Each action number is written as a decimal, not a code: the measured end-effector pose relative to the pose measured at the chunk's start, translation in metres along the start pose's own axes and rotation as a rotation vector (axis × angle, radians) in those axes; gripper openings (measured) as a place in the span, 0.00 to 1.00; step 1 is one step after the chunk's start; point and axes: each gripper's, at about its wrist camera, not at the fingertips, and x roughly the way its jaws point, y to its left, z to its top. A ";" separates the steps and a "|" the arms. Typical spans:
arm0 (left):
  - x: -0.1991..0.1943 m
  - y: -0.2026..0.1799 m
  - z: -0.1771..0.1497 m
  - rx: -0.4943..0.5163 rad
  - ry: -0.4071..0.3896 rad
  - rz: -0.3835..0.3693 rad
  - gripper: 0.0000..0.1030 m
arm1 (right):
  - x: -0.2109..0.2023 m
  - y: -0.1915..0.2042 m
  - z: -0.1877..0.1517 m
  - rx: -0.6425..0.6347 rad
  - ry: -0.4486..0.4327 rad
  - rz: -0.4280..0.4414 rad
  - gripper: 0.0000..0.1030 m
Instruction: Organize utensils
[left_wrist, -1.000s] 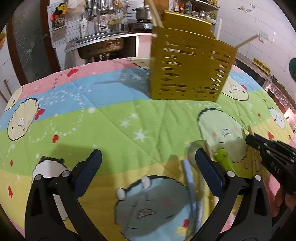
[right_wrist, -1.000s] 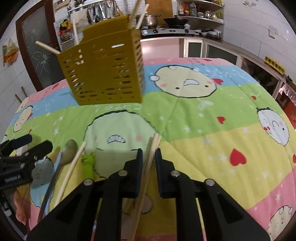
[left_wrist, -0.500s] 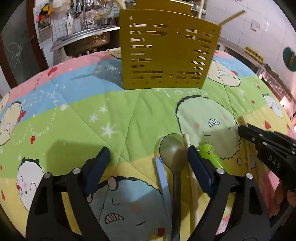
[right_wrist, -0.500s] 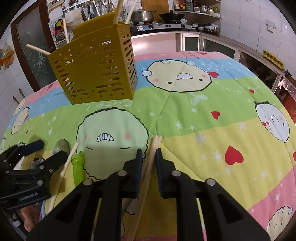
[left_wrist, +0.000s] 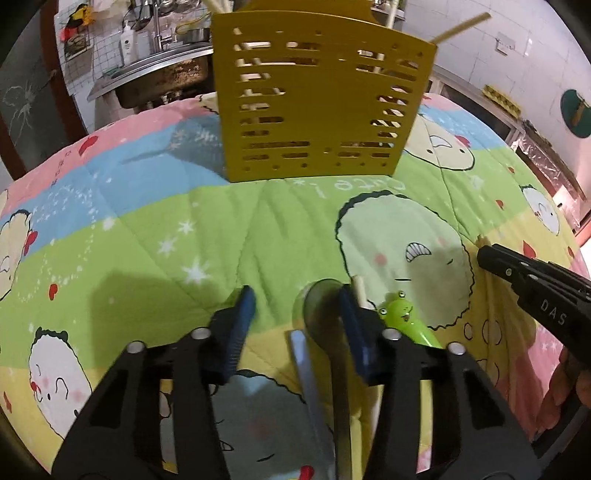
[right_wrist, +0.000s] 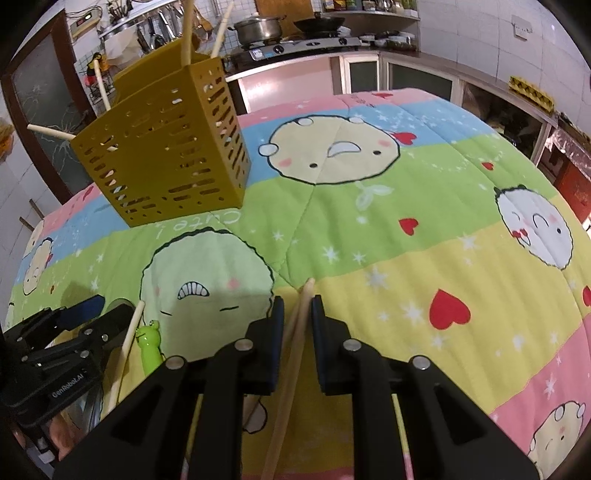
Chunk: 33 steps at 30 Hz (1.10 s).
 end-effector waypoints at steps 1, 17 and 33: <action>0.000 0.000 0.000 0.000 0.005 -0.010 0.35 | -0.002 -0.002 0.000 0.008 0.001 0.001 0.15; 0.004 0.012 0.007 -0.037 -0.003 -0.054 0.05 | 0.001 -0.003 0.000 0.022 -0.002 0.015 0.13; -0.017 0.028 0.001 -0.078 0.000 -0.090 0.00 | -0.026 0.003 0.013 -0.023 -0.087 0.031 0.12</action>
